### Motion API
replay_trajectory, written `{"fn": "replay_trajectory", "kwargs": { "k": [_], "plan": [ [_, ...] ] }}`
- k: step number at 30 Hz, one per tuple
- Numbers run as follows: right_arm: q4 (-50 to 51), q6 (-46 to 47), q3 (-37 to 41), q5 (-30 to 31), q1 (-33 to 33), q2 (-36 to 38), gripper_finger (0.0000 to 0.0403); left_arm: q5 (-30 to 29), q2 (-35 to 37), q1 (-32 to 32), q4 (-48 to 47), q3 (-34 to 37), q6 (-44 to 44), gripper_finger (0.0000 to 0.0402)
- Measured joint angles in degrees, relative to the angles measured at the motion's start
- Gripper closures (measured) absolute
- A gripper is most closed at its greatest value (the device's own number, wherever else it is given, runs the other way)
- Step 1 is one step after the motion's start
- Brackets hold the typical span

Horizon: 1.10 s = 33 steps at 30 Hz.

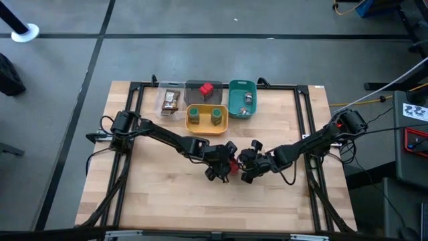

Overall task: Sort spices by type
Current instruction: Put the red can into the black transparent bin

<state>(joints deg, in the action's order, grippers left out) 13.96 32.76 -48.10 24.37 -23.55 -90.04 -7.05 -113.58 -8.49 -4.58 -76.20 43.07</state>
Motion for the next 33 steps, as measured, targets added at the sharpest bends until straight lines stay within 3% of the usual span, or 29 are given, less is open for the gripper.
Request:
{"fn": "replay_trajectory", "kwargs": {
  "k": [7, 14, 17, 22, 33],
  "plan": [
    [-0.45, -1.14, -0.05, -0.56, 0.00, 0.00, 0.0249, -0.26, 0.00, 0.20, -1.71, -0.10, -9.89, 0.0138],
    [-1.31, -1.78, -0.19, -1.06, -0.06, 0.00, 0.0249, 3.99, 0.22, 0.57, -5.93, -0.37, -16.97, 0.0137],
    [-1.34, -1.78, -0.20, -1.06, -0.07, 0.00, 0.0249, 5.00, 0.22, 0.80, -6.26, -0.35, -17.30, 0.0137],
    [-2.42, -3.95, -0.26, -1.35, -0.11, 0.00, 0.0249, 12.56, 0.28, 1.96, -7.78, -0.39, -17.11, 0.0137],
    [-4.44, -6.06, -0.37, -1.40, -0.11, 0.04, 0.0249, 11.69, -0.09, 1.33, -7.26, -0.04, -15.66, 0.0137]
  ]
}}
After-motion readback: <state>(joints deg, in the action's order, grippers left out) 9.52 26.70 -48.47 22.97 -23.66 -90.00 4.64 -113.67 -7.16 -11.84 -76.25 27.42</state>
